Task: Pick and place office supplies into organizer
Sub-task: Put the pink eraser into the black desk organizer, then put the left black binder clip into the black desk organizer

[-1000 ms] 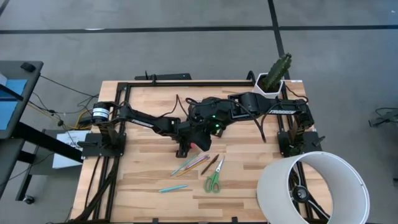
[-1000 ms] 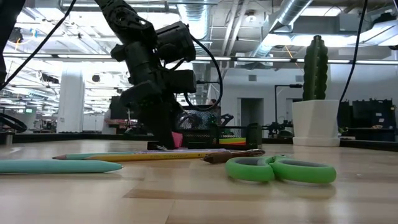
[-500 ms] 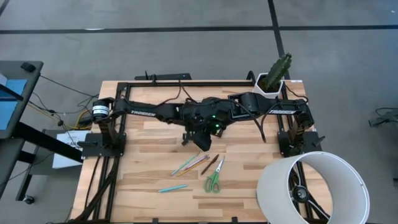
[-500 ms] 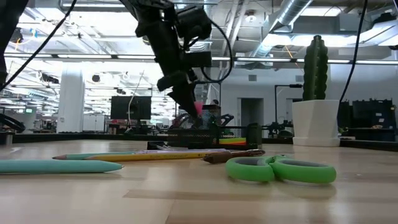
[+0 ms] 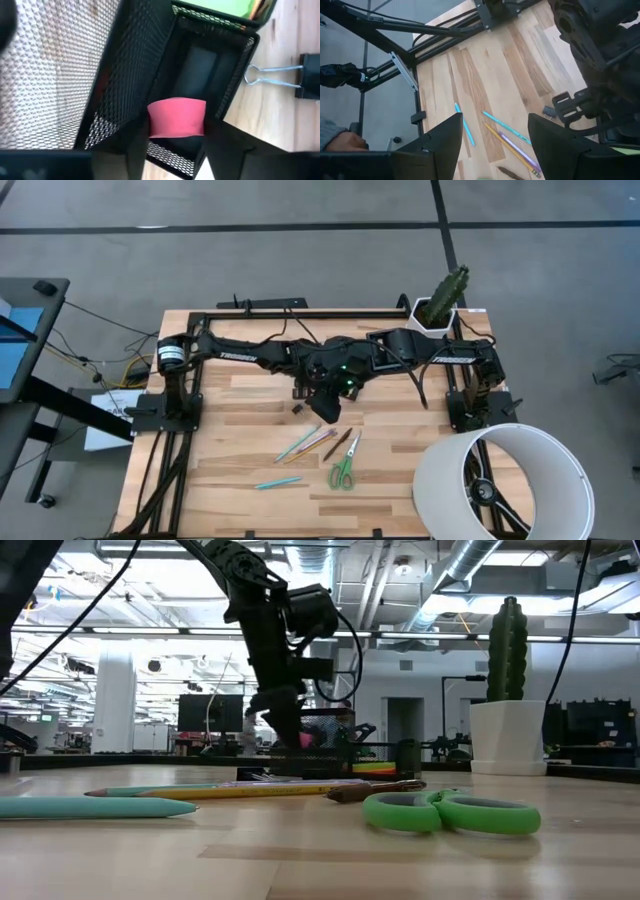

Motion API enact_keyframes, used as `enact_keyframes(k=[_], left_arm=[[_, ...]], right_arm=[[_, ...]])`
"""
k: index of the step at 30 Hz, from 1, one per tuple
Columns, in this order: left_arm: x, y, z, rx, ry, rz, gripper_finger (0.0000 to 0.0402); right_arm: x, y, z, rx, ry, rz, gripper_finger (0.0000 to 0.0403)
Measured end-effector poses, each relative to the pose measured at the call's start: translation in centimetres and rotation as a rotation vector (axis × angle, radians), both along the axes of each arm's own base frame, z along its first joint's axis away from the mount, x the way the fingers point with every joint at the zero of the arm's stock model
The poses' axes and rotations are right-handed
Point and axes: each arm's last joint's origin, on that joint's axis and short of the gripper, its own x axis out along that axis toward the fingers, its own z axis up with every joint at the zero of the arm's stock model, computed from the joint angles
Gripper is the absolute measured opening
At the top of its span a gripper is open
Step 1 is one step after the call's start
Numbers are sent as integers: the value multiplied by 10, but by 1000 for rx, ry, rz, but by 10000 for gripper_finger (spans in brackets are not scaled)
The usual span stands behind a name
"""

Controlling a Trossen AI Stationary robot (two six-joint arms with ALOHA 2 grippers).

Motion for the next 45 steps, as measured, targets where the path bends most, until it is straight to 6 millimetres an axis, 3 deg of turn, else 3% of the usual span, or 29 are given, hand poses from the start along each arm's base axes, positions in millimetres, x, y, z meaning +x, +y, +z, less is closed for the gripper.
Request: enact_keyframes(k=[7, 19, 25, 30, 36, 45], left_arm=[[1, -5, 6, 22, -8, 15, 242], [-2, -23, 9, 36, 45, -31, 248], [4, -22, 19, 36, 10, -32, 248], [8, -16, 28, -86, -57, 26, 248], [9, -15, 25, -166, -64, 76, 251], [12, -9, 12, -99, -75, 243, 326]], right_arm=[[0, 1, 0, 0, 0, 2, 219], [0, 2, 0, 0, 0, 7, 219], [-1, 6, 0, -5, -2, 21, 219], [-1, 8, 0, -6, -2, 28, 219], [-2, 13, 0, -10, -3, 44, 219], [-3, 21, 0, -11, -4, 66, 219]])
